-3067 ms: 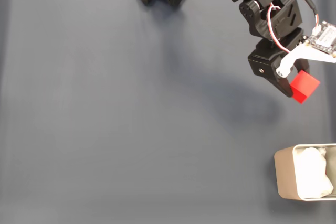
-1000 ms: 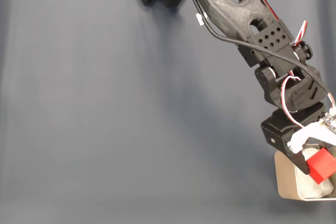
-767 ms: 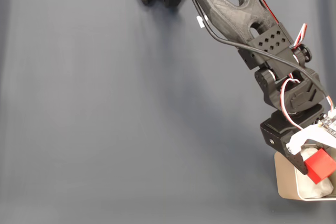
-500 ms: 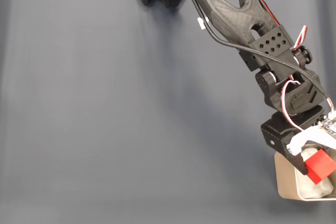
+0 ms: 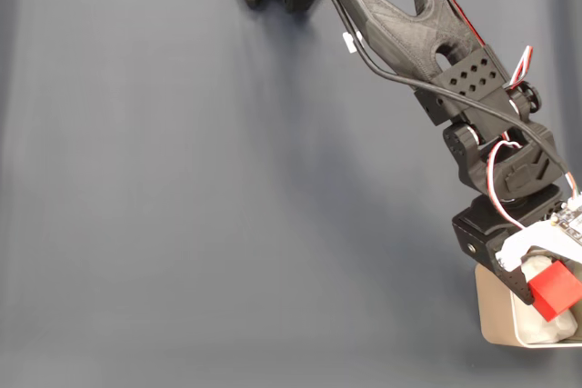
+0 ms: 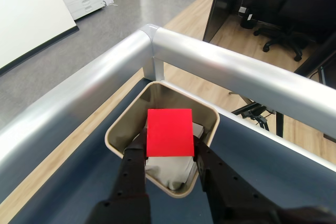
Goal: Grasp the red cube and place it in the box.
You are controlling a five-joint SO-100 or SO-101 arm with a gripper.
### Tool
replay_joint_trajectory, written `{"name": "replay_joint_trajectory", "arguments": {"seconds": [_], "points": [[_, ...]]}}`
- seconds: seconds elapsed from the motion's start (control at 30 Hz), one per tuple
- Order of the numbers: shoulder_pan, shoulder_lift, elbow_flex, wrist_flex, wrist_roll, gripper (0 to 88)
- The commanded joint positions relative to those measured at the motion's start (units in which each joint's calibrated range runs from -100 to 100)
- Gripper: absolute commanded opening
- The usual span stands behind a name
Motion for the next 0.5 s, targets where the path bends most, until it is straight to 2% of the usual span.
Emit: {"name": "replay_joint_trajectory", "arguments": {"seconds": [0.0, 0.27, 0.37, 0.47], "points": [[-0.14, -2.96, -3.20, 0.18, -0.29, 9.7], [-0.14, -3.66, -3.20, 0.18, -0.29, 10.4], [-0.14, -3.92, -2.93, 0.18, -0.93, 16.5], [0.07, -4.35, -2.56, 1.25, -0.78, 29.5]]}}
